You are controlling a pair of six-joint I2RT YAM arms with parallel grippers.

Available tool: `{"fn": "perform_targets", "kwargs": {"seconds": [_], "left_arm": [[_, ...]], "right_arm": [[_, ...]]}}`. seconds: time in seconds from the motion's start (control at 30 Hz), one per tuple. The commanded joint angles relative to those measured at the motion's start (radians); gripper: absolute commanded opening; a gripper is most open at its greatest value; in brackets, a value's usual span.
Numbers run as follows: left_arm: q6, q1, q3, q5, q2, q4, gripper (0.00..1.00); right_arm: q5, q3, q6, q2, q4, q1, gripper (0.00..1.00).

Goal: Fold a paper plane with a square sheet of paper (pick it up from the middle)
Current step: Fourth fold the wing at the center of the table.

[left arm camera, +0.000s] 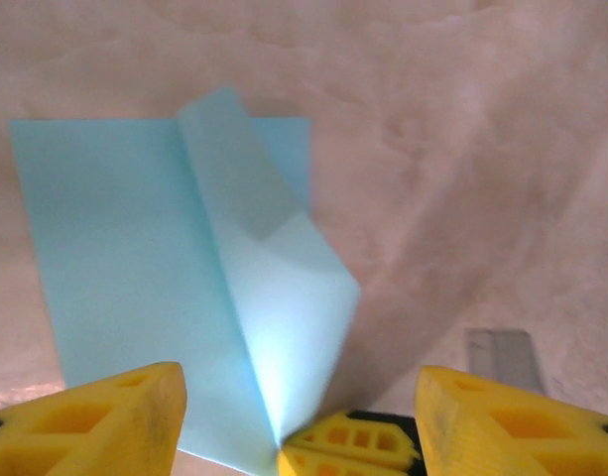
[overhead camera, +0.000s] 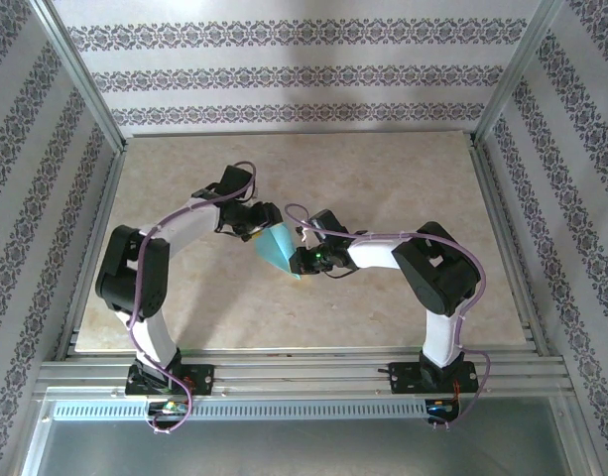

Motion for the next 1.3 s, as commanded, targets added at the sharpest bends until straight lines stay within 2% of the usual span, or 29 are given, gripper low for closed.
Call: {"fn": "perform_targets", "kwargs": {"seconds": [0.0,0.2,0.3,0.67,1.27], "left_arm": [[0.031,-0.002,-0.093,0.113,-0.065,0.191,0.58],[-0.085,-0.003,-0.259,0.251,-0.039,0.529,0.39],[-0.136,-0.004,-0.291,0.289,0.008,0.640,0.29],[-0.092,-0.004,-0.285,0.286,0.097,0.626,0.23],[-0.043,-0.004,-0.252,0.235,0.155,0.543,0.23]], "right_arm": [[0.086,-0.004,-0.020,0.048,-0.107,-0.008,0.11],[0.085,0.005,-0.015,0.054,-0.117,-0.009,0.11],[0.082,0.008,-0.014,0.060,-0.122,-0.009,0.10],[0.076,0.015,-0.010,0.068,-0.130,-0.010,0.10],[0.076,0.008,-0.008,0.071,-0.138,-0.013,0.10]]}}
